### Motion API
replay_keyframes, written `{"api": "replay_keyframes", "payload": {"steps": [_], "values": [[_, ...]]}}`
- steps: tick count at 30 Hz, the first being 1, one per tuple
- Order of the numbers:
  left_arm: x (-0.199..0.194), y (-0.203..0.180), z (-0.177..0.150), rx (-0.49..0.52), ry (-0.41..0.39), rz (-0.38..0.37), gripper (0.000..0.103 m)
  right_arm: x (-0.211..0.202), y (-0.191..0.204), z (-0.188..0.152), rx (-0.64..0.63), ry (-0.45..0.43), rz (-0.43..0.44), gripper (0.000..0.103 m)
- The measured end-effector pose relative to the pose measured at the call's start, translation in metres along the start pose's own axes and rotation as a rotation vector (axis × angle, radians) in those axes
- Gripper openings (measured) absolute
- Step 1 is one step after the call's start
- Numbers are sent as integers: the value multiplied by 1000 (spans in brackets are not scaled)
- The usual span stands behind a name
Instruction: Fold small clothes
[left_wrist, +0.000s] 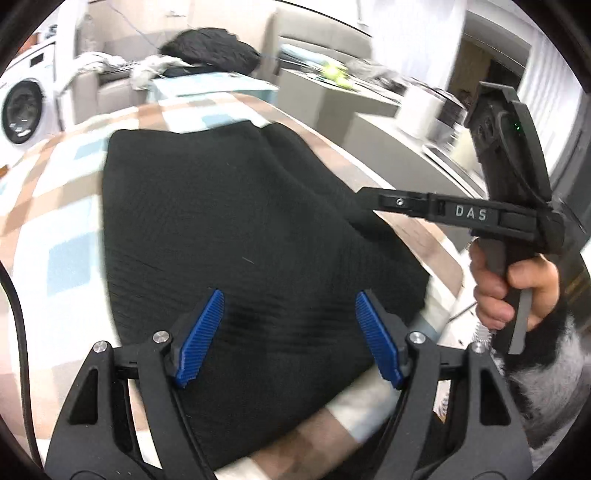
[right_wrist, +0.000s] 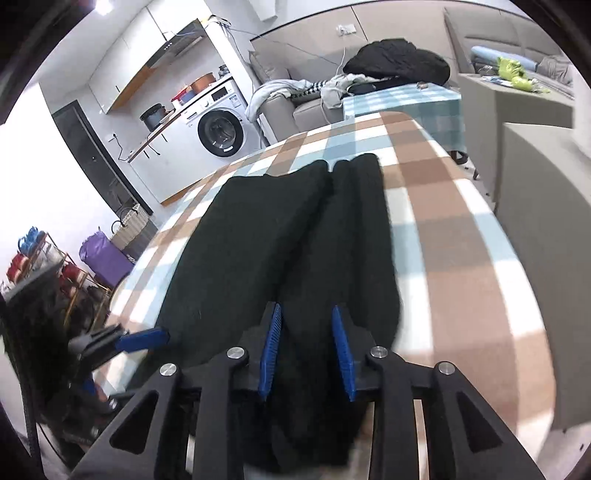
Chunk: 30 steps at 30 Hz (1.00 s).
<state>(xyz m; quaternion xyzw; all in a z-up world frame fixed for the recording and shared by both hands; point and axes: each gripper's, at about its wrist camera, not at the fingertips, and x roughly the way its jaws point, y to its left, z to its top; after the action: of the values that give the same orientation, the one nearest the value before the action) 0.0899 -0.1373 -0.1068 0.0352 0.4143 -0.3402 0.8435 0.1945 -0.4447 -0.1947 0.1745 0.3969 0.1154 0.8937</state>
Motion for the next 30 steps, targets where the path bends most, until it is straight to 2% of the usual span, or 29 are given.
{"api": "replay_keyframes", "payload": {"steps": [3, 7, 9, 11, 13, 14, 16, 19, 20, 24, 26, 30], "values": [[6, 22, 5, -40, 8, 72, 72, 19, 14, 15, -28, 16, 65, 32], [16, 48, 8, -86, 30, 105, 72, 63, 4, 28, 74, 125, 133, 32], [20, 51, 9, -90, 44, 112, 72, 73, -1, 34, 108, 131, 137, 25], [21, 54, 8, -86, 45, 111, 72, 71, 2, 34, 111, 135, 145, 8], [23, 54, 8, -84, 47, 108, 72, 59, 9, 37, 76, 70, 163, 5], [24, 53, 8, -83, 47, 106, 72, 50, 14, 36, 49, 26, 141, 4], [26, 54, 8, -80, 50, 103, 72, 43, 18, 34, 16, 13, 90, 4], [28, 54, 9, -66, 53, 110, 73, 65, 8, 29, 37, 110, -25, 3], [28, 54, 9, -65, 56, 110, 73, 69, 6, 29, 44, 126, -32, 4], [25, 54, 12, -70, 61, 110, 73, 66, -1, 37, 86, 151, 32, 8], [23, 55, 16, -81, 45, 96, 73, 65, -3, 43, 96, 141, 41, 17], [29, 61, 24, -108, 42, 116, 73, 83, -4, 59, 120, 169, 61, 19]]}}
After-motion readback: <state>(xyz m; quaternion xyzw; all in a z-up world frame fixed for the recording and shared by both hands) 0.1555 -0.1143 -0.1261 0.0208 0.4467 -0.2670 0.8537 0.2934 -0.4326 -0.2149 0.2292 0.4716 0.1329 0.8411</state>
